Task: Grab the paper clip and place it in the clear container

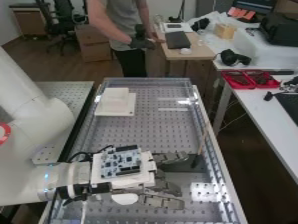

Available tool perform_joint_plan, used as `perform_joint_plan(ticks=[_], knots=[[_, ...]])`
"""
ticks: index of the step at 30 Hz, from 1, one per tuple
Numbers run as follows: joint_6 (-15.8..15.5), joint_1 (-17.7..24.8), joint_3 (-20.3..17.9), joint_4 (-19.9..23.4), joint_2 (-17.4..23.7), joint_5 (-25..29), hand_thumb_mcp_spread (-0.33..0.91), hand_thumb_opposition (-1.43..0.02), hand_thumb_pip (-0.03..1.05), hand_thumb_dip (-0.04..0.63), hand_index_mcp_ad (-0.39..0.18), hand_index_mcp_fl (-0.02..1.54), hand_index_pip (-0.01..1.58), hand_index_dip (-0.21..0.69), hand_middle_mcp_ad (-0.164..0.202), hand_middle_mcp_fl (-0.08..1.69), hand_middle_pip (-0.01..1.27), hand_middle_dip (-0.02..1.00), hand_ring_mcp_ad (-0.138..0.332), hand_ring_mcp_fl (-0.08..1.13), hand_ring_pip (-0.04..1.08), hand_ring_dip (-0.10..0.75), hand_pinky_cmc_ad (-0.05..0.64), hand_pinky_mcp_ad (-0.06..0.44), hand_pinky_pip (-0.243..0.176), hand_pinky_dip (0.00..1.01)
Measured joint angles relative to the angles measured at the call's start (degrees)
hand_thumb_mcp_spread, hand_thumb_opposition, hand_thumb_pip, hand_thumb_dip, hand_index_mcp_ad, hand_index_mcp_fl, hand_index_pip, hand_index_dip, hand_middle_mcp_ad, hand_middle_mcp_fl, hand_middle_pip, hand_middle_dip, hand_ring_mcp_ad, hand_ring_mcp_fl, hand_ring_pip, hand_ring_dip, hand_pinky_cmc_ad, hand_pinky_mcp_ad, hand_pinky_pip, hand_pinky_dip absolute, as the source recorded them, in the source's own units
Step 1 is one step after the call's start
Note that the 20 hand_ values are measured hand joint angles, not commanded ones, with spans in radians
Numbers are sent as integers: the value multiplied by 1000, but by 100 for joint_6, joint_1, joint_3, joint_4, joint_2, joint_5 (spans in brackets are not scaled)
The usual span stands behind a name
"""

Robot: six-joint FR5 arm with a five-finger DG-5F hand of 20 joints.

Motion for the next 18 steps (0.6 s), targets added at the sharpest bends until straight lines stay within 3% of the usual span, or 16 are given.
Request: perform_joint_plan(ticks=[18], knots=[[35,47,-14,-28,33,76,592,-897,724,304,-185,19,340,-188,-56,583,717,681,24,457,120,501,478,251,82,195]])
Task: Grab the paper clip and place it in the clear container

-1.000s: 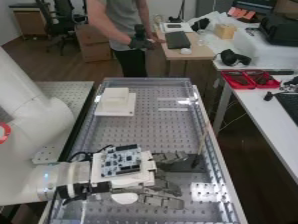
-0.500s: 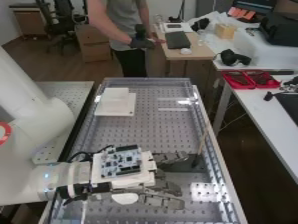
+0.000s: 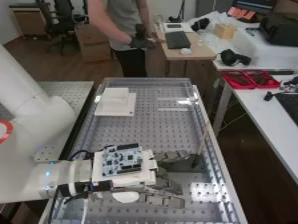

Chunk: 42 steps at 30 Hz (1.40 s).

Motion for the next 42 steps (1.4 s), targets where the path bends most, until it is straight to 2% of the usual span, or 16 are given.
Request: perform_joint_plan(ticks=[13,32,38,42], knots=[[-18,10,-2,-22,2,11,585,-897,724,304,-187,9,342,-188,-52,611,714,665,21,461,120,497,478,248,82,195],[44,33,-59,29,9,72,649,-970,724,304,-188,9,340,-188,-54,707,869,705,24,461,124,497,478,248,80,195],[262,43,-121,191,22,144,663,-1025,721,300,-188,7,349,-188,-51,749,899,700,19,496,119,497,478,248,80,195],[521,47,-208,461,47,242,658,-1044,721,300,-188,12,358,-187,-52,759,899,700,24,529,138,497,478,248,80,195]])
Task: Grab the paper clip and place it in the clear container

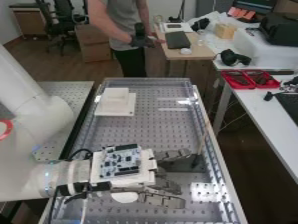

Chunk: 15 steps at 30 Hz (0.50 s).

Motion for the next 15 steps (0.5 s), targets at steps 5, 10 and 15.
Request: perform_joint_plan(ticks=[5,10,15], knots=[[303,2,-97,291,63,145,663,-1051,721,300,-188,24,374,-187,-37,796,897,700,17,620,138,497,478,250,84,195],[488,25,-183,443,267,250,668,-1077,721,300,-188,30,374,-187,-19,805,887,696,21,634,136,497,480,250,99,195],[714,134,-385,759,609,399,668,-1093,721,300,-187,37,374,-187,-5,829,864,682,17,648,134,497,499,248,99,195]])
